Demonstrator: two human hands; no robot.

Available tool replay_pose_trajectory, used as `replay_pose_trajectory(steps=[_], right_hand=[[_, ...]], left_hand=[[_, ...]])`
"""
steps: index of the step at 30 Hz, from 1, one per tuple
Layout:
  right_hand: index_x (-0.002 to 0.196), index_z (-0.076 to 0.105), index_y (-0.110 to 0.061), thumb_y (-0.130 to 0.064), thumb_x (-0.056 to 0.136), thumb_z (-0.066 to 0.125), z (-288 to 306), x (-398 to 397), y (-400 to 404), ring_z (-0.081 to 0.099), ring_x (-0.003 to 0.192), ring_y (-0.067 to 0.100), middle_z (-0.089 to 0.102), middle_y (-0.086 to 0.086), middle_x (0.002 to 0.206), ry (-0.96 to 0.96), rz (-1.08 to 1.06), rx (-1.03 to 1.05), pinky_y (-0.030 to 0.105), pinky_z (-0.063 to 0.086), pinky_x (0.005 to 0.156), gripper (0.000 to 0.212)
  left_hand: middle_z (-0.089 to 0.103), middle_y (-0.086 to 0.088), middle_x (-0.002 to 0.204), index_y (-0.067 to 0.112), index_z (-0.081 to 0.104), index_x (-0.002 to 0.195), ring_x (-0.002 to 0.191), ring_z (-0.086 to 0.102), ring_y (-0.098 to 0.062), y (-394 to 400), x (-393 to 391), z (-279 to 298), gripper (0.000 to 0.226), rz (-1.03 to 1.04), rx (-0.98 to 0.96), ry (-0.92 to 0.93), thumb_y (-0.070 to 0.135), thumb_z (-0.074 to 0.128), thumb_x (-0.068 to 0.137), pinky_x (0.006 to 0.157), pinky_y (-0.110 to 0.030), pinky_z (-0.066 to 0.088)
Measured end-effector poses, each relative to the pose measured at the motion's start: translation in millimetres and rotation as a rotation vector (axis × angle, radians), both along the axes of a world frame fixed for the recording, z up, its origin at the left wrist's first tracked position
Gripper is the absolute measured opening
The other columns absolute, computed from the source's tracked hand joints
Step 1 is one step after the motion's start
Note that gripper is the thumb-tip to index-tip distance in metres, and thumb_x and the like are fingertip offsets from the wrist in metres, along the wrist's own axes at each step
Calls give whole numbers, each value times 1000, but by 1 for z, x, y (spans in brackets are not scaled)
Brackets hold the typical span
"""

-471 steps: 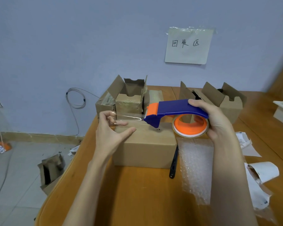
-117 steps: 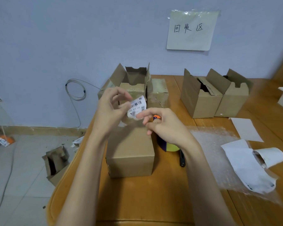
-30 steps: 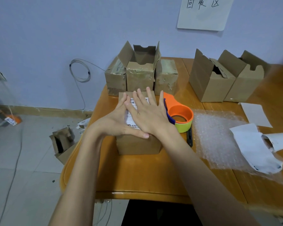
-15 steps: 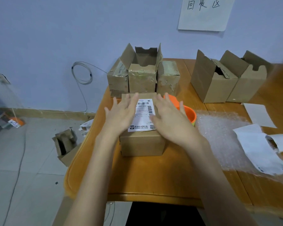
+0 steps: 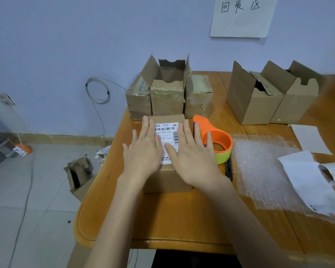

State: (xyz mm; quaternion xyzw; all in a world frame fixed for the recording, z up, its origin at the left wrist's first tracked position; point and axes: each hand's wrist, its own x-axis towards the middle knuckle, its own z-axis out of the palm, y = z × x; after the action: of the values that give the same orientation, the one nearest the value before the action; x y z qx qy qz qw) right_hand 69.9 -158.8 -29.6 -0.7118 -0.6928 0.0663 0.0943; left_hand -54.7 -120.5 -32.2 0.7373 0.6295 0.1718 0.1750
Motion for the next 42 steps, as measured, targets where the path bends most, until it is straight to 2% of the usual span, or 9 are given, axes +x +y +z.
replay_pose_trajectory(steps=[6, 8, 15, 22, 26, 30, 36, 39, 42], right_hand=[[152, 19, -26, -51, 96, 44, 6, 15, -19, 29, 141, 15, 20, -7, 158, 703, -94, 81, 40, 29, 114, 66], [151, 21, -29, -52, 93, 49, 4, 15, -18, 41, 133, 14, 32, -9, 150, 742, -143, 151, 43, 39, 107, 68], [151, 21, -36, -46, 92, 56, -7, 9, -22, 35, 131, 13, 43, -6, 139, 654, -61, 191, 30, 30, 106, 69], [147, 31, -26, -42, 92, 60, -19, 5, -34, 38, 132, 6, 46, -11, 141, 907, -167, 189, 32, 36, 110, 64], [150, 32, -25, -35, 95, 57, -15, -2, -41, 38, 130, 1, 41, -14, 141, 926, -136, 228, 29, 36, 111, 61], [147, 38, -28, -33, 92, 62, -2, -2, -47, 43, 116, -2, 40, -16, 122, 975, -121, 378, 25, 43, 102, 60], [138, 32, -59, -48, 72, 77, 35, 29, -61, 36, 132, -3, 36, -32, 138, 1069, -113, 455, 29, 41, 102, 81], [143, 27, -53, -43, 67, 83, 60, 54, -62, 42, 128, -4, 45, -27, 138, 1108, -160, 541, 32, 40, 105, 95], [133, 45, -39, -41, 62, 86, 81, 82, -45, 48, 119, -7, 56, -24, 125, 1042, -247, 742, 24, 43, 99, 82]], left_hand=[[36, 7, 151, 23, 39, 145, 138, 35, -11, -4, -10, 2, 46, 265, 116, -789, 28, 47, 100, 112, -33, 29], [41, 9, 143, 23, 39, 144, 131, 41, -10, -12, -17, 3, 48, 327, 36, -931, 31, 51, 98, 107, -32, 34], [62, 8, 118, 21, 43, 135, 95, 60, -5, -38, -22, -15, 53, 202, -334, -923, 39, 61, 90, 69, -22, 42], [69, 14, 110, 32, 59, 124, 104, 63, -8, -53, -18, -21, 46, 231, -190, -921, 53, 65, 84, 86, -31, 48], [65, 12, 115, 31, 51, 121, 106, 61, -13, -65, -12, -22, 49, 318, -88, -916, 54, 68, 81, 95, -39, 48], [63, 16, 107, 39, 47, 106, 103, 61, -9, -78, -3, -12, 38, 325, -50, -1037, 50, 69, 78, 80, -32, 47], [71, 11, 105, 40, 41, 104, 97, 66, -1, -87, 31, 27, 53, 179, 114, -1138, 54, 79, 69, 82, -24, 48], [65, 0, 110, 25, 31, 107, 87, 66, 4, -70, 61, 46, 52, 50, 173, -1171, 31, 75, 81, 72, -13, 47], [54, -3, 113, 16, 30, 110, 83, 59, 17, -47, 100, 66, 41, -65, 238, -1203, 16, 66, 90, 68, -5, 43]])
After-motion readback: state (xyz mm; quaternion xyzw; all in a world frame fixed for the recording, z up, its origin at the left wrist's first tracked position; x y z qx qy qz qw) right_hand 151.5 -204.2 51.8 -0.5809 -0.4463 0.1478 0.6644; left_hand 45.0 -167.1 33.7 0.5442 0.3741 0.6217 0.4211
